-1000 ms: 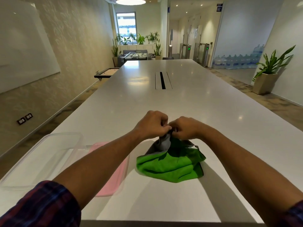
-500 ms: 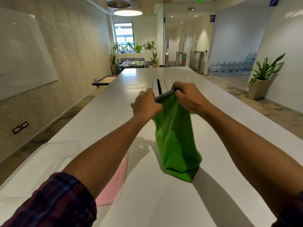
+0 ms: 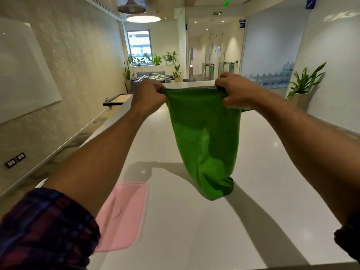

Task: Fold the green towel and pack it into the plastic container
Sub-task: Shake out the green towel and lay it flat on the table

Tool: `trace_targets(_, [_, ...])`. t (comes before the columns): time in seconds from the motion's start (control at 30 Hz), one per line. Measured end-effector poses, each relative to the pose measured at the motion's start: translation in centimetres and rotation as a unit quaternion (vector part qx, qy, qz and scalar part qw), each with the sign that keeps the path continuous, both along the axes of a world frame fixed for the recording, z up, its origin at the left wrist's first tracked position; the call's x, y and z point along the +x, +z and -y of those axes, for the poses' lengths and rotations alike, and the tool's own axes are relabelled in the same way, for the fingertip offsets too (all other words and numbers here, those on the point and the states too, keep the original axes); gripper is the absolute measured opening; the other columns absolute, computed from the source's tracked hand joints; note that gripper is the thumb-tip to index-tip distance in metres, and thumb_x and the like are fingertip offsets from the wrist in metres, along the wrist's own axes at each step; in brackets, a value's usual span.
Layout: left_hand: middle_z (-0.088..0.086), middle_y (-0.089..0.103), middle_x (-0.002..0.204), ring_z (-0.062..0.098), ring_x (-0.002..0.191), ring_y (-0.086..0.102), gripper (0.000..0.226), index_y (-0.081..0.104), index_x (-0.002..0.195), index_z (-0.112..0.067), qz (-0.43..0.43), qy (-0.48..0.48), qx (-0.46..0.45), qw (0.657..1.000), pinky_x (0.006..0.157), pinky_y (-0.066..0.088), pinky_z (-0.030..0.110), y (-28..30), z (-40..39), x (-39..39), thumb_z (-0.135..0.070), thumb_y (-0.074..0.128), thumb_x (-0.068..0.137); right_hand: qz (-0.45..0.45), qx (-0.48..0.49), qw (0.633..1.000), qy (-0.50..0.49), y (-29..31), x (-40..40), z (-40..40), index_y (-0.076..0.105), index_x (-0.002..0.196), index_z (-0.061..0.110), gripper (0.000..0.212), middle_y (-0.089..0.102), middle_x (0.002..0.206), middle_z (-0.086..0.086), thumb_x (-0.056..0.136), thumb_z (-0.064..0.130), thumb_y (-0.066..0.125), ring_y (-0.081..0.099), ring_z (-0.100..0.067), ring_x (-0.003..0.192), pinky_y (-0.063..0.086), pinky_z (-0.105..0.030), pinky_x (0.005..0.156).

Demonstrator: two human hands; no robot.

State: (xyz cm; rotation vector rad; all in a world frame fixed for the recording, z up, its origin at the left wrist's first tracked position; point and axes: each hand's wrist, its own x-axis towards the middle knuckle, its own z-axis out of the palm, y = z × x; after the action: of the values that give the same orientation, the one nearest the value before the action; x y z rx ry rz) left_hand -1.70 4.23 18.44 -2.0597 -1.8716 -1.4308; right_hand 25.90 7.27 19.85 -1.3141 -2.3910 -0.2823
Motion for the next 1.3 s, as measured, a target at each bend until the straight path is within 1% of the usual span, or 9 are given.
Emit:
trace_targets(0.17, [0.003, 0.073, 0.086, 0.014, 0.078, 0.067, 0.033, 0.079, 0.107, -0.012, 0.045, -0.012, 0.034, 0.998, 0.079, 0.057, 0.026, 2.6, -0.1, -1.3, 0.0, 0.069, 0.078, 0.011, 0.043, 0.998, -0.043, 1.3, 2.2, -0.3, 0.068, 0.112, 0.015, 0.024, 0.07, 0.106, -0.008, 0.089, 0.009, 0.066, 0.057, -0.021, 0.092, 0.041, -0.035, 0.074])
trace_targets(0.27, [-0.001, 0.069, 0.085, 0.002, 0.068, 0.061, 0.036, 0.079, 0.101, -0.014, 0.066, -0.022, 0.049, 0.996, 0.056, 0.052, 0.012, 3.4, 0.0, -2.2, 0.006, 0.065, 0.074, -0.057, 0.078, 0.994, -0.056, 1.9, 3.2, -0.1, 0.071, 0.115, 0.016, 0.022, 0.072, 0.108, -0.008, 0.094, 0.013, 0.066, 0.056, -0.018, 0.089, 0.04, -0.033, 0.074])
trace_targets(0.33, [0.003, 0.069, 0.089, 0.008, 0.067, 0.064, 0.039, 0.075, 0.1, -0.013, 0.094, -0.032, 0.054, 0.994, 0.048, 0.052, 0.011, 3.6, -0.1, -2.7, 0.011, 0.059, 0.074, -0.122, 0.091, 0.987, -0.059, 2.4, 3.6, -0.1, 0.073, 0.117, 0.015, 0.024, 0.073, 0.113, -0.009, 0.095, 0.012, 0.064, 0.056, -0.017, 0.091, 0.044, -0.034, 0.076])
trace_targets(0.47, [0.003, 0.067, 0.082, 0.005, 0.051, 0.065, 0.031, 0.067, 0.101, -0.011, 0.123, -0.048, 0.083, 0.988, 0.049, 0.054, 0.019, 3.6, 0.0, -2.7, 0.008, 0.05, 0.085, -0.191, 0.082, 0.977, -0.05, 3.3, 3.5, 0.3, 0.072, 0.119, 0.012, 0.025, 0.071, 0.115, -0.011, 0.099, 0.01, 0.057, 0.059, -0.019, 0.098, 0.054, -0.042, 0.087])
trace_targets(0.6, [-0.005, 0.066, 0.084, -0.006, 0.062, 0.061, 0.019, 0.069, 0.107, -0.007, 0.13, -0.037, 0.173, 0.976, 0.055, 0.047, 0.006, 3.6, 0.2, -1.6, -0.011, 0.053, 0.097, -0.261, 0.11, 0.959, -0.019, 4.7, 3.3, 1.1, 0.072, 0.121, 0.01, 0.029, 0.071, 0.117, -0.011, 0.101, 0.011, 0.051, 0.057, -0.013, 0.099, 0.046, -0.027, 0.084])
trace_targets(0.77, [0.009, 0.053, 0.069, 0.014, 0.063, 0.042, 0.041, 0.062, 0.078, -0.004, 0.176, -0.019, 0.223, 0.958, 0.059, 0.033, 0.028, 4.3, -0.2, -1.5, -0.038, 0.055, 0.099, -0.287, 0.07, 0.955, 0.025, 6.2, 4.2, 1.8, 0.07, 0.125, 0.01, 0.031, 0.068, 0.113, -0.002, 0.103, 0.028, 0.058, 0.058, -0.014, 0.105, 0.046, -0.028, 0.087])
trace_targets(1.0, [0.029, 0.064, 0.073, 0.017, 0.061, 0.046, 0.053, 0.068, 0.074, 0.004, 0.169, -0.017, 0.184, 0.968, 0.059, 0.037, 0.031, 3.5, -0.6, -2.2, -0.043, 0.059, 0.096, -0.325, -0.021, 0.944, 0.054, 5.2, 6.0, 1.4, 0.073, 0.119, 0.017, 0.03, 0.069, 0.096, 0.007, 0.095, 0.033, 0.068, 0.064, -0.005, 0.086, 0.053, -0.021, 0.074])
trace_targets(1.17, [0.02, 0.067, 0.063, 0.014, 0.05, 0.055, 0.049, 0.072, 0.075, -0.001, 0.142, -0.011, 0.125, 0.982, 0.061, 0.047, 0.03, 2.7, -0.6, -2.4, -0.044, 0.06, 0.095, -0.285, -0.087, 0.954, 0.041, 3.8, 6.4, 0.2, 0.072, 0.12, 0.012, 0.03, 0.074, 0.099, 0.002, 0.091, 0.022, 0.071, 0.071, -0.008, 0.086, 0.056, -0.018, 0.068])
trace_targets(1.3, [0.008, 0.066, 0.061, 0.005, 0.038, 0.06, 0.038, 0.072, 0.086, -0.004, 0.133, -0.024, 0.053, 0.989, 0.047, 0.05, 0.023, 1.8, -1.1, -2.5, -0.037, 0.058, 0.099, -0.186, -0.049, 0.981, -0.021, 2.5, 5.5, -0.9, 0.074, 0.107, 0.011, 0.021, 0.065, 0.09, 0.006, 0.093, 0.027, 0.072, 0.061, -0.015, 0.088, 0.042, -0.024, 0.067])
